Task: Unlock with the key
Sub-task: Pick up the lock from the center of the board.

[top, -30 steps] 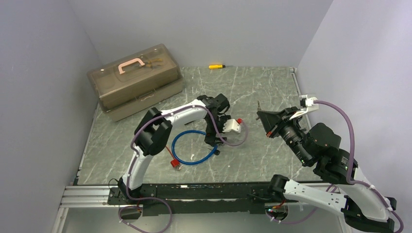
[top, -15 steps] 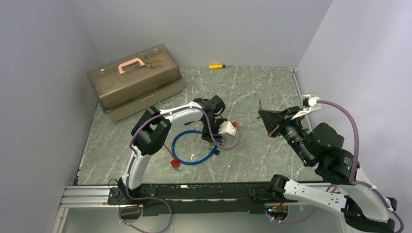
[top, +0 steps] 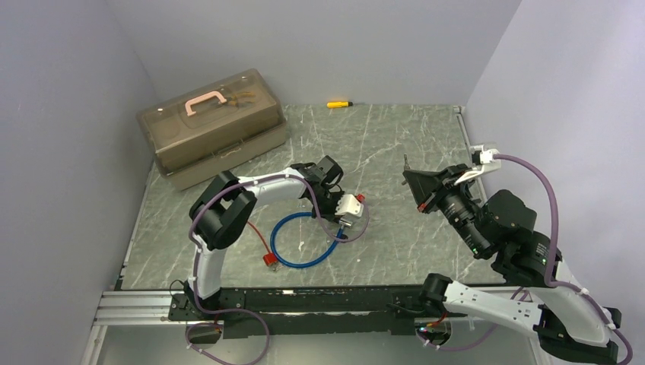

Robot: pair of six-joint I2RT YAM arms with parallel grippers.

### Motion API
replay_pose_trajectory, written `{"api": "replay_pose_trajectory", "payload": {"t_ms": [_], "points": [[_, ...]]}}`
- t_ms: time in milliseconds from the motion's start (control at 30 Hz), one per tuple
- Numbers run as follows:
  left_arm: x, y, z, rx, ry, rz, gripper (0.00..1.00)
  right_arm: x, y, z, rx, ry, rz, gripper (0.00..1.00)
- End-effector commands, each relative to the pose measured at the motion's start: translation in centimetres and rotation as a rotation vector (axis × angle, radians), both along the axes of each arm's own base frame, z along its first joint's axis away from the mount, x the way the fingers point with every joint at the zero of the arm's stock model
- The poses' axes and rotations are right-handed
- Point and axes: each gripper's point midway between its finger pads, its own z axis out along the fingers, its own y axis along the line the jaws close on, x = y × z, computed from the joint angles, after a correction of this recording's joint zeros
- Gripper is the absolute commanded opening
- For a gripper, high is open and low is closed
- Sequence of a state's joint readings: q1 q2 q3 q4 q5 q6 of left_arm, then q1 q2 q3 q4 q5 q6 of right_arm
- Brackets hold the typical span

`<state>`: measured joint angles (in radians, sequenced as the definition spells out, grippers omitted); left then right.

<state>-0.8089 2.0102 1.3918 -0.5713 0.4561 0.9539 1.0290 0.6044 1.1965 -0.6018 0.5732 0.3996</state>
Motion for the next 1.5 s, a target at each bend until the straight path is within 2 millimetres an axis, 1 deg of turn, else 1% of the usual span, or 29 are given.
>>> {"api": "replay_pose_trajectory", "payload": {"t_ms": [0,67,133,267,300,400,467,567,667,767,833,867,933,1067,1133,1200,1233,1367,1467], "points": [[0.5,0.9,1.5,0.003,-0.004,0.045,0.00,0.3,0.1,2.4,0.016,-0.039,-0.005,0.00],[0.5,1.0,4.5,-0.013,-0.031,0.030,0.00,0.3,0.5,2.8,-0.001,-0.040,0.010,0.00],[0.8,1.5,7.9,-0.025,-0.090,0.032,0.00,0.4,1.2,3.2,-0.026,-0.042,0.030,0.00],[0.6,3.3,15.4,-0.082,-0.219,0.038,0.00,0.9,2.4,4.3,-0.077,-0.026,0.049,0.00],[0.2,3.9,17.8,-0.116,-0.261,0.036,0.00,0.9,2.7,4.7,-0.081,-0.028,0.056,0.00],[-1.6,6.0,22.6,-0.175,-0.326,0.046,0.00,0.9,3.5,6.2,-0.081,-0.040,0.089,0.00],[-3.0,7.6,25.1,-0.212,-0.370,0.050,0.00,0.8,4.6,6.5,-0.112,-0.026,0.126,0.00],[-4.8,9.8,29.5,-0.298,-0.471,0.071,0.00,0.3,6.7,6.8,-0.157,0.017,0.220,0.00],[-6.3,12.2,34.4,-0.418,-0.642,0.091,0.00,-1.3,9.7,7.0,-0.162,0.061,0.385,0.00],[-8.0,15.0,39.4,-0.556,-0.856,0.116,0.00,-3.2,12.5,6.4,-0.171,0.107,0.554,0.00],[-9.8,16.6,41.2,-0.609,-0.981,0.064,0.00,-4.5,14.1,5.7,-0.175,0.142,0.662,0.00],[-10.5,17.3,41.9,-0.628,-1.038,0.043,0.00,-5.3,14.9,5.5,-0.175,0.160,0.725,0.00],[-11.6,18.7,42.4,-0.629,-1.112,0.020,0.00,-6.3,16.1,4.8,-0.190,0.197,0.810,0.00],[-11.8,20.5,41.4,-0.531,-1.142,0.016,0.00,-7.3,17.9,3.5,-0.225,0.263,0.925,0.00],[-11.9,21.0,41.1,-0.520,-1.153,0.029,0.00,-7.6,18.8,2.8,-0.242,0.287,0.968,0.00],[-11.8,21.4,40.6,-0.498,-1.164,0.032,0.05,-7.8,19.4,2.4,-0.250,0.303,1.001,0.00],[-11.7,21.6,40.3,-0.483,-1.170,0.033,0.05,-7.8,19.6,2.2,-0.254,0.308,1.015,0.00],[-11.4,21.9,39.4,-0.456,-1.180,0.040,0.01,-8.3,20.2,2.0,-0.269,0.314,1.067,0.00],[-11.2,21.7,38.7,-0.447,-1.181,0.026,0.00,-8.4,20.3,1.9,-0.279,0.324,1.080,0.00]]}}
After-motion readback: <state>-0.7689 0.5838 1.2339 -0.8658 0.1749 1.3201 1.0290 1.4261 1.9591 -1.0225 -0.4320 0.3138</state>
